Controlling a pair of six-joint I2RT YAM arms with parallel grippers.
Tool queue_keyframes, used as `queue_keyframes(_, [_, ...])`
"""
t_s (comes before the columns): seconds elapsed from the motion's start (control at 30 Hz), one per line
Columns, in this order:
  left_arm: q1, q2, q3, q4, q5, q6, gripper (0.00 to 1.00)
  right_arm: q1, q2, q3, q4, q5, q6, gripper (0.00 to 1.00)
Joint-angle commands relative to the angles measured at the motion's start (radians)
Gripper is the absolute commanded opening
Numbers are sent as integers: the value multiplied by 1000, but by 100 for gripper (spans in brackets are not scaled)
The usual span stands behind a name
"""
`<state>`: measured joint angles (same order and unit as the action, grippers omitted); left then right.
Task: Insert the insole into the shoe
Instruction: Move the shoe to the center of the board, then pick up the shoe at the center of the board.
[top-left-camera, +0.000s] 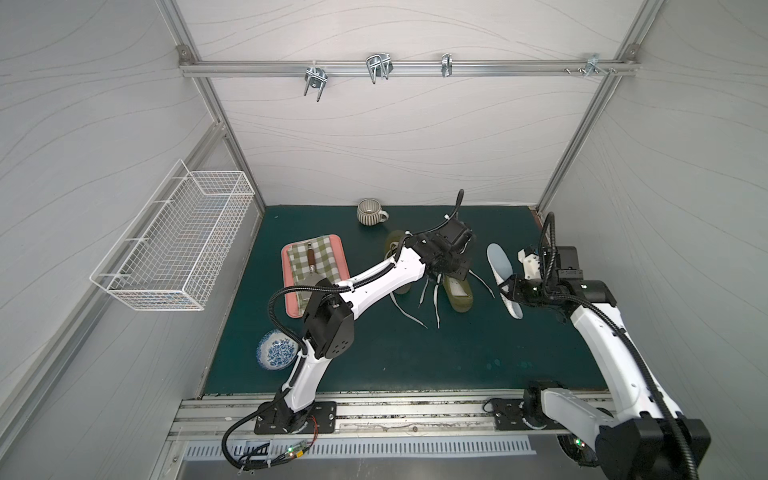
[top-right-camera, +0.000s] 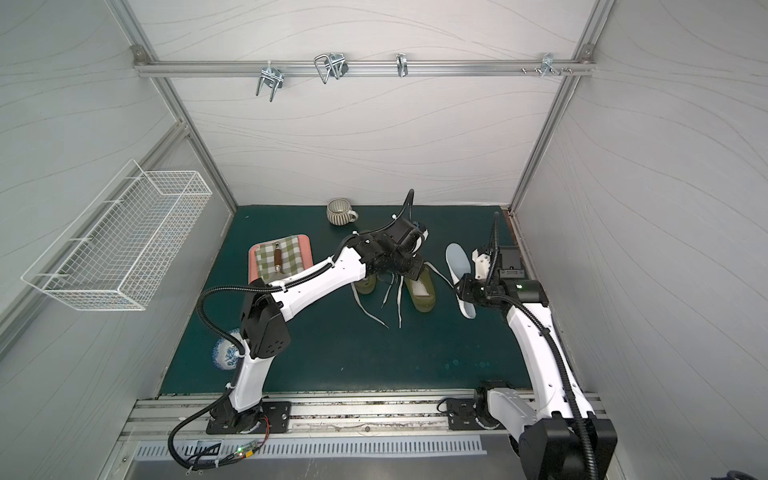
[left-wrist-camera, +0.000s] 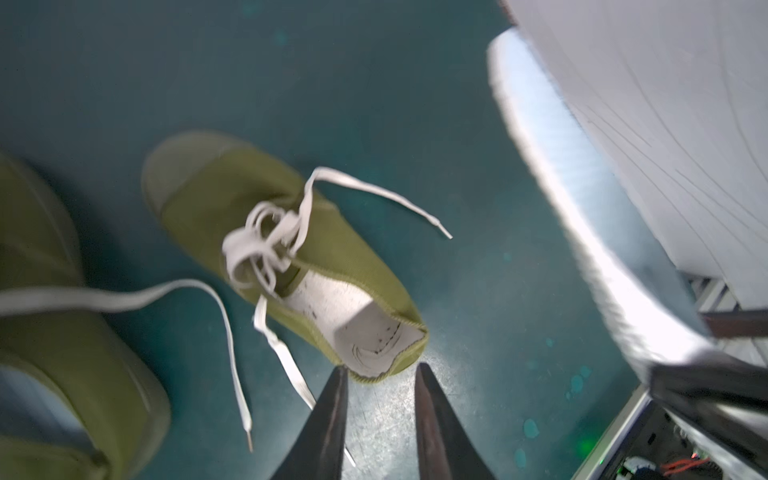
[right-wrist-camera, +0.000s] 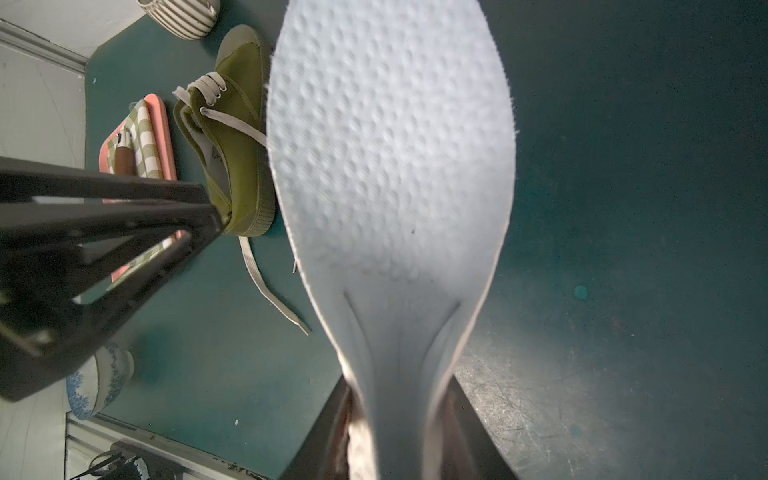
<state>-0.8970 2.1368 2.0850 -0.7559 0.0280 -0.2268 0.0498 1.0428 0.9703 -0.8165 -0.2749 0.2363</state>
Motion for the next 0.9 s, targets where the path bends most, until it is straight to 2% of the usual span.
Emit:
queue_keyframes(0.0, [-2, 107, 105, -169, 50, 255, 28, -11, 4, -6, -10, -18, -23, 33])
queue_keyframes(0.1, [-2, 175, 199, -224, 92, 358, 28, -22, 4, -1, -16, -19, -30, 33])
queue_keyframes(0.23, [-2, 262, 298, -296, 55, 451, 27, -35, 0, 1, -16, -22, -31, 33])
queue_keyframes(0.5, [-2, 337, 315, -259, 16, 515, 27, -37, 6, -2, -12, -23, -34, 33])
queue_keyframes(0.77, [-2, 373, 319, -226, -130, 572, 29, -37, 14, -1, -8, -26, -34, 33])
queue_keyframes(0.87, [-2, 376, 316, -208, -152, 591, 29, -37, 16, -2, -6, -27, -35, 33])
